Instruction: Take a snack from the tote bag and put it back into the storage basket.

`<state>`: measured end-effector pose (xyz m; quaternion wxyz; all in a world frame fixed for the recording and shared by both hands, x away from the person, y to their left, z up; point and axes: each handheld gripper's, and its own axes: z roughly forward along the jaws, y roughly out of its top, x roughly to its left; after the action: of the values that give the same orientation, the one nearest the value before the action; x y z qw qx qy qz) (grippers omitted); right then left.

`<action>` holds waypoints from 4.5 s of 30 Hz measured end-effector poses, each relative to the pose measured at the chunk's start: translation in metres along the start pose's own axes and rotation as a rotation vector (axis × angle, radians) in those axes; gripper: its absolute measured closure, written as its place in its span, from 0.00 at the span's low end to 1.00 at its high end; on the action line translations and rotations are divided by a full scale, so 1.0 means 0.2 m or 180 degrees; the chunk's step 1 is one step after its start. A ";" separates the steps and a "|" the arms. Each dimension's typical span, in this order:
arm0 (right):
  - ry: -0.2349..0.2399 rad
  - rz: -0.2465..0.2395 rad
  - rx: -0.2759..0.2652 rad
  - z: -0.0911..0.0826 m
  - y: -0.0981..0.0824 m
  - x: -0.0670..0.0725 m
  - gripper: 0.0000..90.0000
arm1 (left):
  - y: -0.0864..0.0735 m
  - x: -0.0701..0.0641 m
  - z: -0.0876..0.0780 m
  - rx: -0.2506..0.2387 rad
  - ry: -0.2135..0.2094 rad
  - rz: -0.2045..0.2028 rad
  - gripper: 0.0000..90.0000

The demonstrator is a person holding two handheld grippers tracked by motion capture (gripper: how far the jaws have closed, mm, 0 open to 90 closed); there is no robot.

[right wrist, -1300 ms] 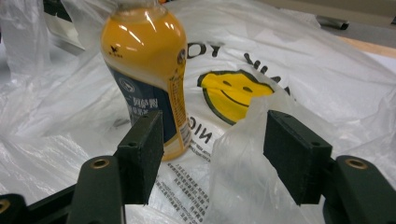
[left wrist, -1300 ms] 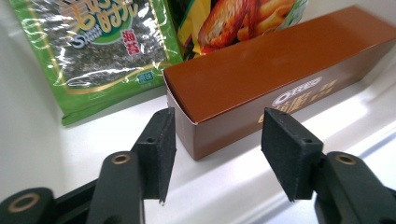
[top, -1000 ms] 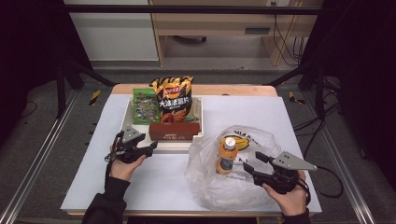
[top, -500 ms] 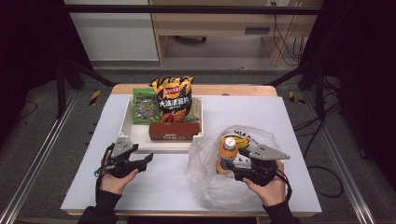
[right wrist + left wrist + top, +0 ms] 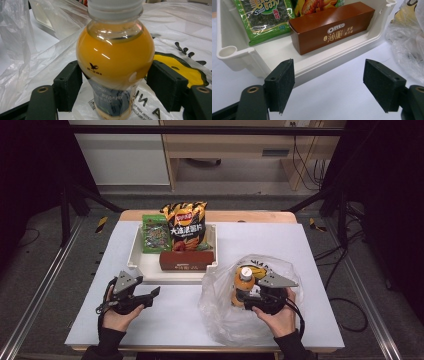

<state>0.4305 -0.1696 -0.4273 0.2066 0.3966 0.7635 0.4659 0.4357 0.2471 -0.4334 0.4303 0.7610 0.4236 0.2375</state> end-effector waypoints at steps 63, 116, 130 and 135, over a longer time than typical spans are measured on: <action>0.0076 -0.0054 -0.0655 -0.29 0.38 0.13 0.37 | 0.04 0.13 -0.12 -0.0197 0.0194 -0.0177 0.27; 0.0502 -0.0220 -0.0151 0.56 0.31 0.73 0.37 | 0.04 0.25 -0.22 -0.0366 0.0315 -0.0333 0.27; 0.0483 -0.0299 -0.0131 0.58 0.26 0.74 0.33 | 0.03 0.24 -0.22 -0.0355 0.0314 -0.0328 0.27; 0.0527 -0.0232 -0.0226 0.52 0.28 0.73 0.31 | 0.03 0.24 -0.22 -0.0358 0.0316 -0.0329 0.27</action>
<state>0.4366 0.0179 -0.4192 0.1734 0.3211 0.7750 0.5160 0.4327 0.3058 -0.4052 0.4624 0.7000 0.4691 0.2757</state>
